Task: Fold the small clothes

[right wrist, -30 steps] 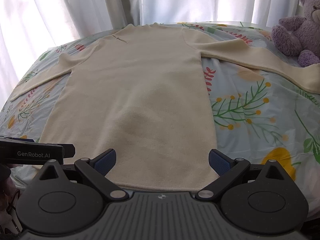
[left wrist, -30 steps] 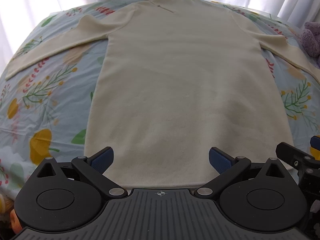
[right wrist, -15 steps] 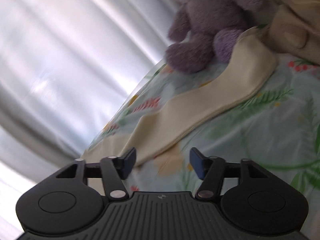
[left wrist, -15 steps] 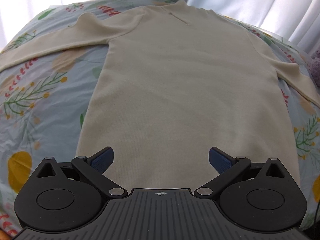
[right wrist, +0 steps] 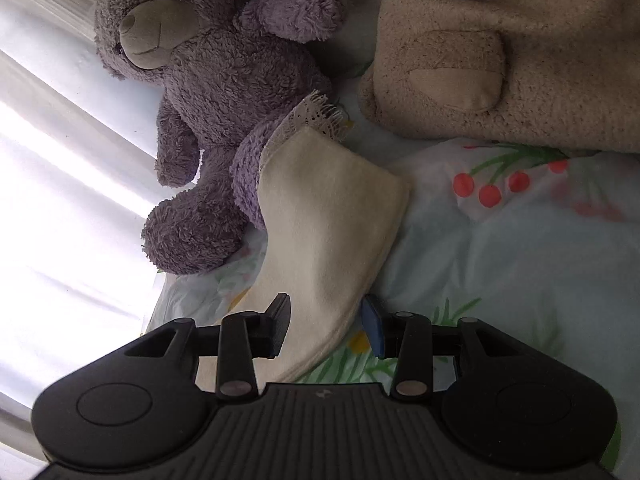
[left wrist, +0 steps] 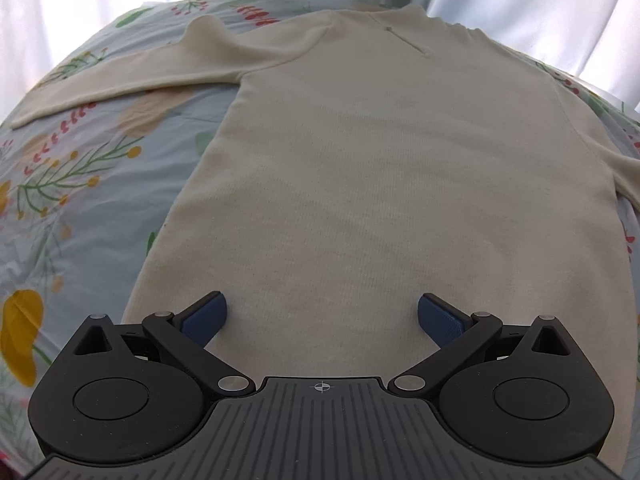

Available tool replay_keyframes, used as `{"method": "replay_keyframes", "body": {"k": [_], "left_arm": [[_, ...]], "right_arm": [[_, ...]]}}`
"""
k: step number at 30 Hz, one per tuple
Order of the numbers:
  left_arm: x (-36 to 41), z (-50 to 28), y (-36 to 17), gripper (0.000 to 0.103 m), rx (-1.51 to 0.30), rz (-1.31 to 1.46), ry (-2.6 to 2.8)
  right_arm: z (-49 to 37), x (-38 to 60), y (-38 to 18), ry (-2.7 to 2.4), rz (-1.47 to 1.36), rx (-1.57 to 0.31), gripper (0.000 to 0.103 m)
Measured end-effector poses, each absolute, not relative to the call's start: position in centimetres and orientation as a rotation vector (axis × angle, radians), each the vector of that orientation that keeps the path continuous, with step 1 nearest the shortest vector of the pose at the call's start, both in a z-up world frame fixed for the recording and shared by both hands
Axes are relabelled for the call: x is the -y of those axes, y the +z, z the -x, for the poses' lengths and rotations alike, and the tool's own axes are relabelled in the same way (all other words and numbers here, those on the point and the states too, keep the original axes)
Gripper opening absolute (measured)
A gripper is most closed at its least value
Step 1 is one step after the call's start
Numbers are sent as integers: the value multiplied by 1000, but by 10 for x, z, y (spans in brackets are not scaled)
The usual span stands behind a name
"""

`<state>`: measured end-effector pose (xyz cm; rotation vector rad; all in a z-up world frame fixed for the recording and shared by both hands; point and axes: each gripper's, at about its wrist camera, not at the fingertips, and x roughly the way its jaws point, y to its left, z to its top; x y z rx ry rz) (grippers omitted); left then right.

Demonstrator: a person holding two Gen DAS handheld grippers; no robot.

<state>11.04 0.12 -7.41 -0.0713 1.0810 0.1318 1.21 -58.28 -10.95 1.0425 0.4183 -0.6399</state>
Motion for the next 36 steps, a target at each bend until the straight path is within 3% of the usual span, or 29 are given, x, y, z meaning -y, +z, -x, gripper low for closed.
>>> {"method": "replay_keyframes", "body": {"k": [1, 4, 8, 12, 18, 22, 28, 30, 32, 36], "left_arm": [[-1, -110, -74, 103, -1089, 69, 135], [-4, -111, -74, 103, -1107, 81, 134], [-7, -113, -73, 103, -1118, 81, 101], [-11, -114, -68, 103, -1104, 88, 30], [-9, -137, -32, 103, -964, 246, -184], [2, -167, -15, 103, -878, 291, -343], [18, -233, -40, 101, -1006, 396, -449], [26, -249, -52, 94, -1042, 423, -500], [34, -263, -65, 80, -1093, 449, -515], [44, -279, -88, 74, -1161, 477, -530]], "right_arm": [[-13, 584, -110, -638, -1045, -411, 38], [-18, 587, -113, -651, -1031, -424, 13], [-27, 579, -101, -672, -886, -442, 8], [-50, 529, -50, -645, -564, -388, 7], [-80, 374, 18, -164, -166, -266, 9], [-95, 299, 8, 159, -110, -405, 38], [-93, 301, -23, 86, -249, -566, 38], [-89, 309, -30, 39, -310, -592, 38], [-84, 317, -34, 12, -348, -604, 38], [-75, 321, -37, -23, -372, -617, 38]]}}
